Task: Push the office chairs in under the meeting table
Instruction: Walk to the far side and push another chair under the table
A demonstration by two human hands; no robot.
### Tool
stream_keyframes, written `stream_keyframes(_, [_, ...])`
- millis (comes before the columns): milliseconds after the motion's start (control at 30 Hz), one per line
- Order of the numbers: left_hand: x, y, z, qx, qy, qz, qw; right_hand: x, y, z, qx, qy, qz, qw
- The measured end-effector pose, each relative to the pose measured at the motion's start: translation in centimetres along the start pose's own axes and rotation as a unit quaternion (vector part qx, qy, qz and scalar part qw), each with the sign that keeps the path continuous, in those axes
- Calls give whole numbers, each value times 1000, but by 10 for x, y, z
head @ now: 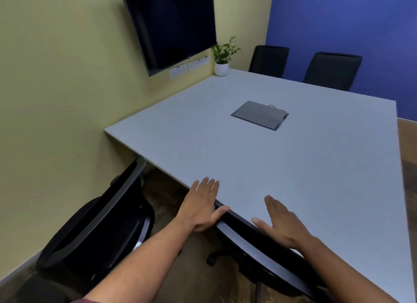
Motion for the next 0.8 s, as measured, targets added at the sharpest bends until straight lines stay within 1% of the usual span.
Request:
stream_keyframes(200, [60,28,-19,-30,73,21,997,56,11,78,-44,88,-44,994])
stream_keyframes(300, [91,43,-36,-49,113,32,992,100,14,113,-56,139,-58,987])
stream_keyframes(400, [126,67,-61,-82,170,69,980,153,17,144,-61,195,-59,977])
stream_keyframes(567, [195,99,-119,-121,290,95,944,243,18,182,-55,289,-61,954])
stream_keyframes(700, [242,95,-177,-118,394,87,907,314,12,196,-49,364,-72,927])
stream_keyframes(800, [266,81,-214,-93,466,71,877,368,3,198,-36,421,-82,903])
Point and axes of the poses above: each hand's wrist, its own z-axis towards the middle knuckle, its own y-axis out of the back of the hand, x = y × z, the point moved 10 cm from there along z, towards the middle knuckle, and after that the axes turned 4 degrees about y, right-handed, at the moved point
